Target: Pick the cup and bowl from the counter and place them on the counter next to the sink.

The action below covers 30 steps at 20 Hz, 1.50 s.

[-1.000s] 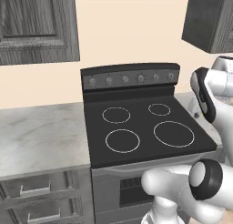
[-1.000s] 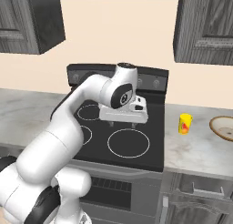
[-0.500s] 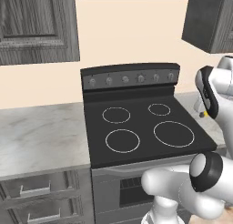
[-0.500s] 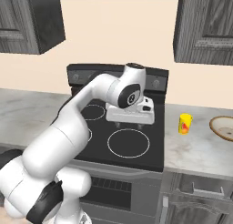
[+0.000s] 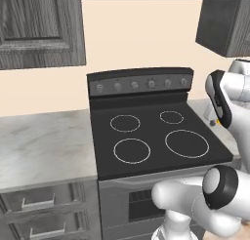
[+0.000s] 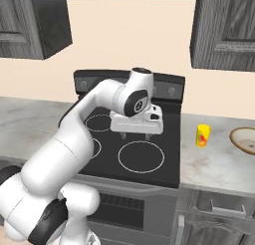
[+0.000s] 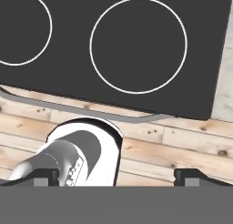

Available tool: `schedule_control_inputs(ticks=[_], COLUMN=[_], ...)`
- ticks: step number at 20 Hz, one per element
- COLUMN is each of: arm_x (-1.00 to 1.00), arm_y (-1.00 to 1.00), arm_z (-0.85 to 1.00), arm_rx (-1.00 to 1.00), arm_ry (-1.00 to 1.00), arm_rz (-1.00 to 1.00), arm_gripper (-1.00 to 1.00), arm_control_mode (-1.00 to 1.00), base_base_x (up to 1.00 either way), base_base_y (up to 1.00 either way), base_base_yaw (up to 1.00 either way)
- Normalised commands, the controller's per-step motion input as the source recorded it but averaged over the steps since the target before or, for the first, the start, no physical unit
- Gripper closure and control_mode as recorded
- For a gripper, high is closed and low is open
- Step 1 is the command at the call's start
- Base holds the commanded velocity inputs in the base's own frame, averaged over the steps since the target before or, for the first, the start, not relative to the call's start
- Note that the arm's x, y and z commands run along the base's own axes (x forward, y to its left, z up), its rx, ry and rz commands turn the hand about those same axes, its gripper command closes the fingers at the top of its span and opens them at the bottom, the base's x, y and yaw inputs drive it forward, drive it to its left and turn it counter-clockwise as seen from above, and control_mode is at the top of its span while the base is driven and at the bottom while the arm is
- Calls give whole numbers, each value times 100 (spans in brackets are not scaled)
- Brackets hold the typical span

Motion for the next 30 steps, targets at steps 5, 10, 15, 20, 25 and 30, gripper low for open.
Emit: schedule_control_inputs(ticks=[5,10,15,20,25,30], arm_x=[0,0,0,0,0,0], arm_y=[0,0,0,0,0,0], arm_z=[0,0,0,0,0,0], arm_rx=[0,0,0,0,0,0], arm_ry=[0,0,0,0,0,0], arm_rz=[0,0,0,0,0,0], arm_gripper=[-100,-100,-100,-100,-100,-100], arm_control_mode=[100,100,100,100,100,100], base_base_x=[-1,-21,-23,-38,-27,0], base_base_y=[0,-3,-53,-53,-62,-68], base_base_yaw=[5,4,2,0,0,0])
